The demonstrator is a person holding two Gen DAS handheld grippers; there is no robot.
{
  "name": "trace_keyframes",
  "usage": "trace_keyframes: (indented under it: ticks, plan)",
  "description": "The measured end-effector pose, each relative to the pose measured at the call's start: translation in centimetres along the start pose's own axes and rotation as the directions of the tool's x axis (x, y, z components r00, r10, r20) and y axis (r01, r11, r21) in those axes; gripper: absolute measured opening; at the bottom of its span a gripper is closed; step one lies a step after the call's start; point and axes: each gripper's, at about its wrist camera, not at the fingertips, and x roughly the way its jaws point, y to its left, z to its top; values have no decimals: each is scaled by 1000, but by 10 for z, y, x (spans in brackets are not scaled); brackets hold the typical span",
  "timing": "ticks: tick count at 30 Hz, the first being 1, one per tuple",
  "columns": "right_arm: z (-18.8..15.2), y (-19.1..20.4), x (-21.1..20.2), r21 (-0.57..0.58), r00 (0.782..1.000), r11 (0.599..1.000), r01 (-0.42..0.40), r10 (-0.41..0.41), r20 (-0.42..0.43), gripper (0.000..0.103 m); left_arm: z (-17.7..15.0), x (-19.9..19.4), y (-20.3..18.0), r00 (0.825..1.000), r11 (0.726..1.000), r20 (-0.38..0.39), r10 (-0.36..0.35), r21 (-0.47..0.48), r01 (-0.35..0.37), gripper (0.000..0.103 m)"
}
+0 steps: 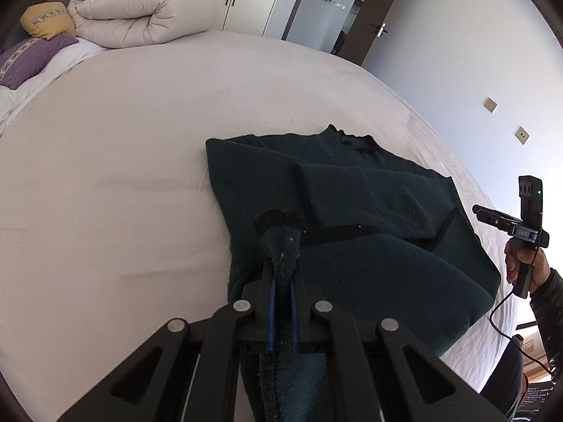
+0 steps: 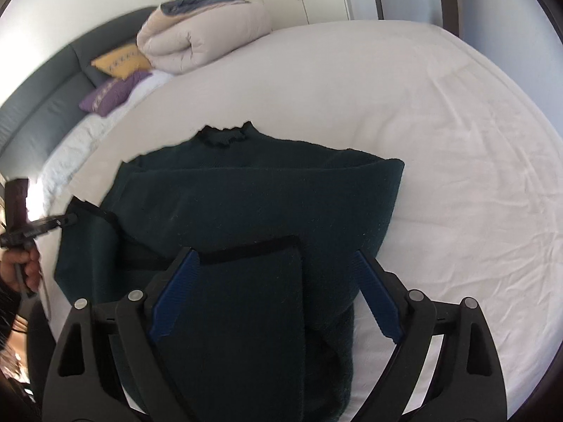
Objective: Fold small clothes
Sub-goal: 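Lay the folded hem onto the sweater and open both grippers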
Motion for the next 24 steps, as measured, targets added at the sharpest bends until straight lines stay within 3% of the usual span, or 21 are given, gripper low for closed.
trace_keyframes:
  ticks: [2, 7, 9, 11, 12, 14, 21, 24]
  plan:
    - [3, 6, 7, -42, 1000, 999, 8, -9, -28, 82, -1, 0, 1, 1000, 1000, 0, -1, -2, 1, 6]
    - [7, 5, 30, -52, 993, 999, 15, -21, -118, 55, -3, 0, 2, 1000, 1000, -6, -2, -6, 2, 6]
    - [6, 1, 41, -52, 987, 998, 25, -33, -156, 31, -3, 0, 3, 1000, 1000, -6, -3, -7, 3, 6]
    - [4, 1, 46, -55, 986, 998, 24, -33, -163, 27, -3, 0, 4, 1000, 1000, -8, -2, -9, 2, 6]
    - [4, 2, 46, -59, 987, 998, 24, -33, -159, 17, -3, 0, 5, 1000, 1000, -9, -1, -10, 1, 6]
    - [4, 6, 41, -75, 989, 996, 52, -62, -137, 7, -3, -1, 6, 1000, 1000, -8, -1, -12, 1, 6]
    - [13, 33, -9, -139, 993, 983, 116, -110, 53, 6, 3, -18, 2, 999, 1000, 50, -2, -20, 3, 6]
    - [25, 38, -35, -135, 976, 978, 161, -138, 165, 6, 10, -33, 2, 996, 1000, 94, -3, -29, 5, 6]
